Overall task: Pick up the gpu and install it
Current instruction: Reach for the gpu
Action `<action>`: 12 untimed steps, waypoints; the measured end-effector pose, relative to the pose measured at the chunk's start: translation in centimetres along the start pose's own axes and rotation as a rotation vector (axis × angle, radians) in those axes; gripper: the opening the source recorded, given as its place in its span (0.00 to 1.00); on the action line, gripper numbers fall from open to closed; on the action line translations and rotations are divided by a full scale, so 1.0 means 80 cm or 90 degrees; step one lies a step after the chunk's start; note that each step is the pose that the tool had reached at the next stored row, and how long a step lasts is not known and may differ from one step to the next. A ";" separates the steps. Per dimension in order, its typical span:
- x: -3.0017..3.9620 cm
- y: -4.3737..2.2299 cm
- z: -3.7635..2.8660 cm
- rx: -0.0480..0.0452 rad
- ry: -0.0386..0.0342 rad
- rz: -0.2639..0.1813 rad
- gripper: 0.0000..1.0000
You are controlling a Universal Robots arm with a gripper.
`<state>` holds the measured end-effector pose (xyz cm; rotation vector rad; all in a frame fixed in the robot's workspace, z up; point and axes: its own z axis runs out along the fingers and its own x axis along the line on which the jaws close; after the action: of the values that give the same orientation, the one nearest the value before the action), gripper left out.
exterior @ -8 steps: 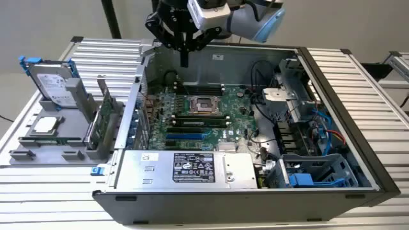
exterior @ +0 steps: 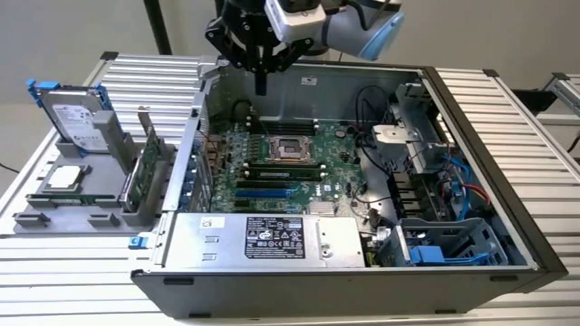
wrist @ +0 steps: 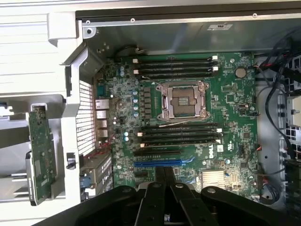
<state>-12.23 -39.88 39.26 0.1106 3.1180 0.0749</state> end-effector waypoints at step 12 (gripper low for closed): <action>0.0133 -0.0010 -0.0003 0.0000 0.0001 0.000 0.00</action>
<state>-13.30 -39.88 39.27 0.1102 3.1181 0.0749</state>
